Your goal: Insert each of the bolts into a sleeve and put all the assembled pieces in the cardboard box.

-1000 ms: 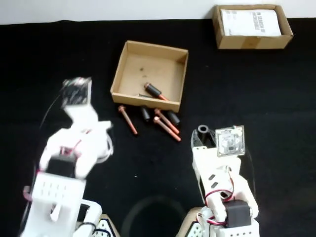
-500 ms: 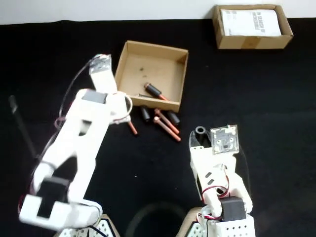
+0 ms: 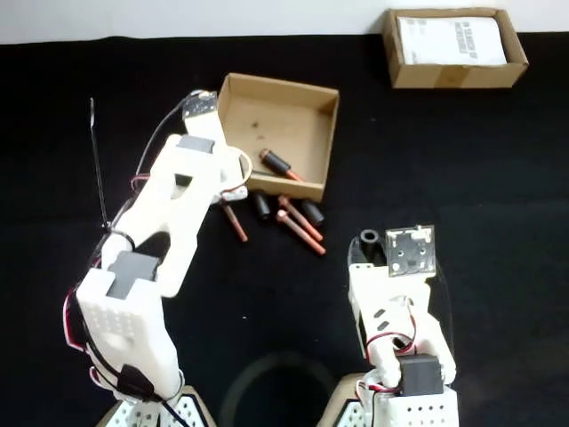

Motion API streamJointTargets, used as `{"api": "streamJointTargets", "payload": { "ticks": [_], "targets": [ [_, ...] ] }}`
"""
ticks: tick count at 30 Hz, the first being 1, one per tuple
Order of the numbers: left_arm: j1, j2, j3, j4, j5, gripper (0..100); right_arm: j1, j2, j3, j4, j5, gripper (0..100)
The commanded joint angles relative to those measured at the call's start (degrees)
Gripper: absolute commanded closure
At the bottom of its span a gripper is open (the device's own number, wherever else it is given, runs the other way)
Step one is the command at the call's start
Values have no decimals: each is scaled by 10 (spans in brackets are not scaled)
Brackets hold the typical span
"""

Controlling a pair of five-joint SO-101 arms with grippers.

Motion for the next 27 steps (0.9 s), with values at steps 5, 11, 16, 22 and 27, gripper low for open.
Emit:
{"api": "streamJointTargets", "payload": {
  "ticks": [5,11,16,22,27],
  "targets": [
    [4,10,-23,-4,3,976,8,-4,-3,-13,8,992],
    [7,6,-28,56,2,876,8,-4,-3,-13,38,992],
    [7,6,-27,100,2,752,8,-4,-3,-13,37,992],
    [5,11,-23,103,2,766,8,-4,-2,-13,36,992],
    [5,11,-23,110,2,792,8,-4,-2,-13,35,992]
  ]
}}
